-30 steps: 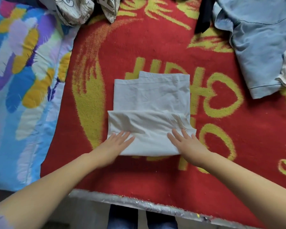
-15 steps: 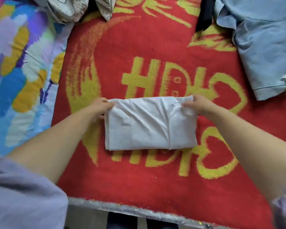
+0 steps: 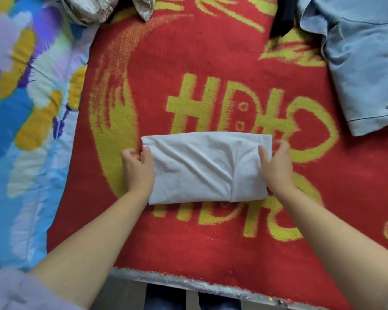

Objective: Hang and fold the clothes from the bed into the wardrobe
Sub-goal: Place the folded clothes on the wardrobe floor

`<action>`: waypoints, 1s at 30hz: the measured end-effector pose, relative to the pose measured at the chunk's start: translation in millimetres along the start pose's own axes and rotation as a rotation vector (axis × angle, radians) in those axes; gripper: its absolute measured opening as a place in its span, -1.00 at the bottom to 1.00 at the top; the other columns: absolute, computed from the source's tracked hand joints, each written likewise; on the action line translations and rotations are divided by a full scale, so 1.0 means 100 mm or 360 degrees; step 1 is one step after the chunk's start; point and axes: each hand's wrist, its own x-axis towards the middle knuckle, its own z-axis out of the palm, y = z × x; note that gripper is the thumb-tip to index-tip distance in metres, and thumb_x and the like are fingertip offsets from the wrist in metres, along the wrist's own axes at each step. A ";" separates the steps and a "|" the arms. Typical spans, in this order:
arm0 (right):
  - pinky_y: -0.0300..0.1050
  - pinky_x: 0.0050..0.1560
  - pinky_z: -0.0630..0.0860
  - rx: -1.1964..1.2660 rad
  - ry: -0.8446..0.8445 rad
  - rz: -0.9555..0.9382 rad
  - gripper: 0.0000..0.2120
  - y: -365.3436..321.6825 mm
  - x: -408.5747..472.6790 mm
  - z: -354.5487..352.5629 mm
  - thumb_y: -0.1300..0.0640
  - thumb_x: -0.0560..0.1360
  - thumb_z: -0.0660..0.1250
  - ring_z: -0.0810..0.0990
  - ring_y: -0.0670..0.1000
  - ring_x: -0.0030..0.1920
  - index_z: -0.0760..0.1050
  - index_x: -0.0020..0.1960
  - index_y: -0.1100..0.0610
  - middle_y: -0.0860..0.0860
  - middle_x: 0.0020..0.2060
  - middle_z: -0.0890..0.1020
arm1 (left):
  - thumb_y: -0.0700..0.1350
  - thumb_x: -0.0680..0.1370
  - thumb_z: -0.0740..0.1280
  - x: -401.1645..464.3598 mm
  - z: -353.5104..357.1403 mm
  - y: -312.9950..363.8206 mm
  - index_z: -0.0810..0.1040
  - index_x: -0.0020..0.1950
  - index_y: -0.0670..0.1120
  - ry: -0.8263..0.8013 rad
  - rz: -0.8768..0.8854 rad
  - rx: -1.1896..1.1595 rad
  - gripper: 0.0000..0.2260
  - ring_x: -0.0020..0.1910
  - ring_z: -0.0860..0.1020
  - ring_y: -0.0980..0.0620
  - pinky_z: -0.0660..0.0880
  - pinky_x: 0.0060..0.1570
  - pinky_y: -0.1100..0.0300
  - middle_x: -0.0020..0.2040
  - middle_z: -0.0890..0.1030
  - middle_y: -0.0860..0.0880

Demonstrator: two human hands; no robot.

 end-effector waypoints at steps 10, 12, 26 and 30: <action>0.06 -0.11 0.34 -0.0293 -0.0051 0.0162 -0.59 0.25 -0.55 0.21 -0.06 0.65 -0.05 0.53 0.30 0.01 0.40 0.05 0.23 0.28 -0.03 0.58 | -0.14 0.56 0.30 -0.68 0.08 -0.45 0.49 0.01 -0.15 -0.0150 -0.0036 0.0513 -0.90 0.21 0.39 -0.18 0.28 0.17 -0.04 0.13 0.50 -0.15; 0.07 -0.09 0.38 -0.0393 -0.0059 0.0103 -0.56 0.27 -0.44 0.12 -0.07 0.65 -0.09 0.54 0.31 0.00 0.41 0.11 0.22 0.28 -0.02 0.58 | -0.25 0.55 0.25 -0.61 -0.01 -0.49 0.46 0.05 -0.17 -0.0313 0.0160 0.0564 -0.91 0.16 0.42 -0.20 0.29 0.15 -0.04 0.07 0.54 -0.16; 0.08 -0.12 0.36 -0.0669 -0.0091 0.0141 -0.66 0.58 -0.22 -0.18 0.00 0.66 -0.03 0.54 0.34 -0.01 0.40 0.00 0.21 0.31 -0.05 0.58 | -0.29 0.57 0.21 -0.67 -0.28 -0.74 0.43 0.15 -0.19 -0.0188 0.0322 0.0822 -0.83 0.18 0.43 -0.24 0.27 0.13 -0.08 0.12 0.54 -0.22; 0.11 -0.08 0.42 -0.0985 0.0016 -0.0210 -0.72 0.59 -0.17 -0.44 0.05 0.63 0.10 0.58 0.33 -0.04 0.48 0.10 0.21 0.30 -0.09 0.62 | -0.17 0.49 0.30 -0.60 -0.44 -0.92 0.37 0.33 -0.20 -0.0190 0.0649 0.1015 -0.58 0.25 0.39 -0.23 0.22 0.30 -0.18 0.25 0.46 -0.23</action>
